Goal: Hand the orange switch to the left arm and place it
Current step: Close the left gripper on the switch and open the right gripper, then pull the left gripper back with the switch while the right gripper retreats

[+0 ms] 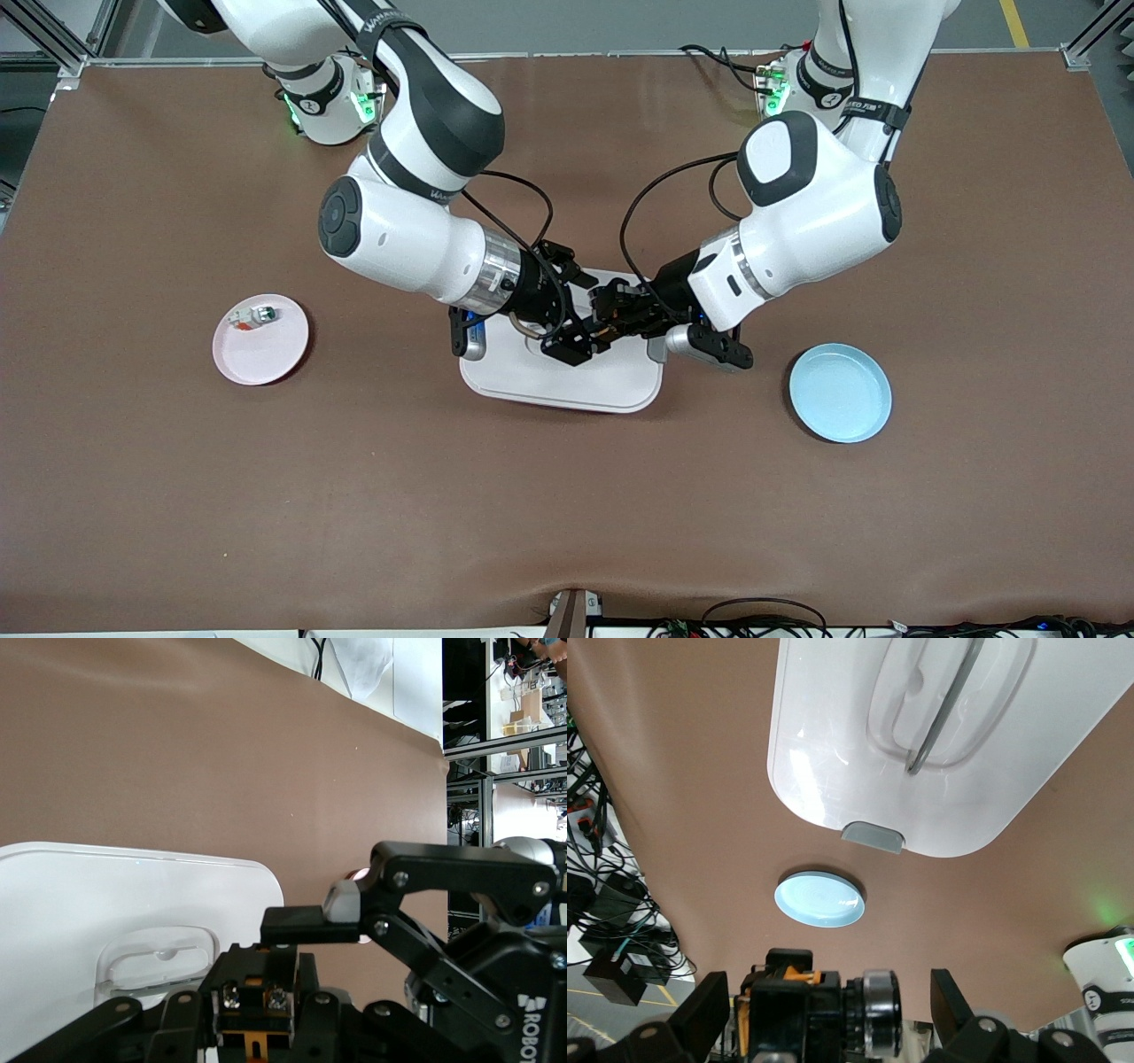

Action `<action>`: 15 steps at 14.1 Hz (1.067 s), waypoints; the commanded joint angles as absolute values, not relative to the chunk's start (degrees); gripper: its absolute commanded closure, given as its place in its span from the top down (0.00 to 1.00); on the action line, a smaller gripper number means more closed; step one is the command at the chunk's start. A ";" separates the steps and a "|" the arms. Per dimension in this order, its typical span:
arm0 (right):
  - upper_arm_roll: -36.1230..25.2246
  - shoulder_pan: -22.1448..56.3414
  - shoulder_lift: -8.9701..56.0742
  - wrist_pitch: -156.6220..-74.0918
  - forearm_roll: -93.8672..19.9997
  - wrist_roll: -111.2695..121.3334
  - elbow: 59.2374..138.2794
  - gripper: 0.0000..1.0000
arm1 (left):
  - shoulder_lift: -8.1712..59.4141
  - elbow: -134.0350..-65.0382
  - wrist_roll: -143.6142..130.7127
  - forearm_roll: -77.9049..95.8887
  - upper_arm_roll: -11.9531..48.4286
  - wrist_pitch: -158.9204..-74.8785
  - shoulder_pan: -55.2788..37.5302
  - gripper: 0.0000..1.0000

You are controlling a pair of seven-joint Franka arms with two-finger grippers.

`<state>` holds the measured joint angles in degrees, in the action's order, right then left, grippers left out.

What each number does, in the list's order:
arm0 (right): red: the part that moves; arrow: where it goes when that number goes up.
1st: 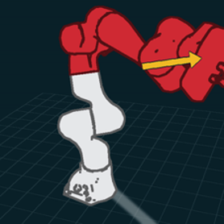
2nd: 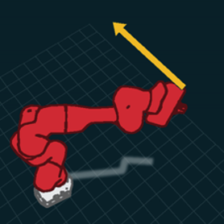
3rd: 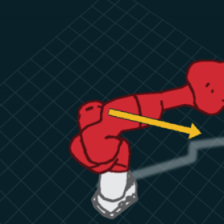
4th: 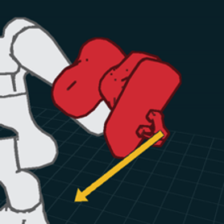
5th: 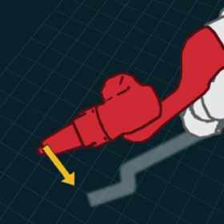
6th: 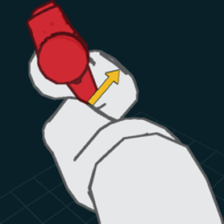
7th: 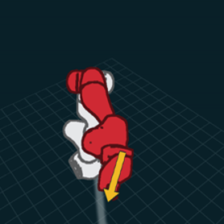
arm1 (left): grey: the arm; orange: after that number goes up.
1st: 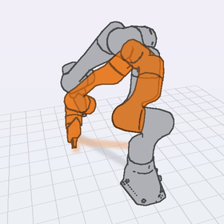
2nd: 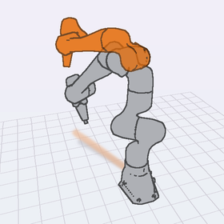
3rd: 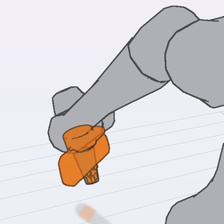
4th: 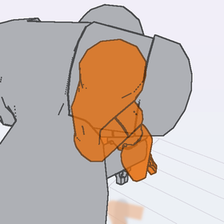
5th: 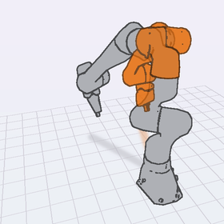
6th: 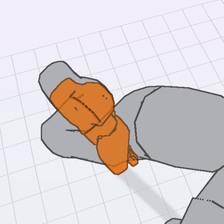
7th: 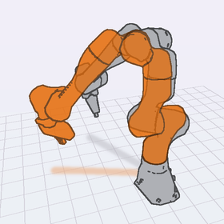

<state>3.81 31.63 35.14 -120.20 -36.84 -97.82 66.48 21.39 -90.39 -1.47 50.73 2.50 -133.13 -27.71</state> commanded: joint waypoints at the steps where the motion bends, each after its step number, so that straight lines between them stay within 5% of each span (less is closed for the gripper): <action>1: 3.52 30.33 35.60 -116.55 -36.91 -90.39 64.78 1.00 | 20.74 -90.26 -1.14 50.54 2.37 -133.33 -27.42 0.00; 8: 3.51 21.99 35.16 -105.93 -34.91 -65.95 64.78 1.00 | 15.39 -94.39 -1.14 45.88 2.11 -129.74 -25.23 0.00; 15: 3.43 13.90 34.89 -96.33 -26.02 -43.17 64.69 1.00 | 9.06 -93.96 -1.32 38.06 2.02 -111.11 -18.38 0.00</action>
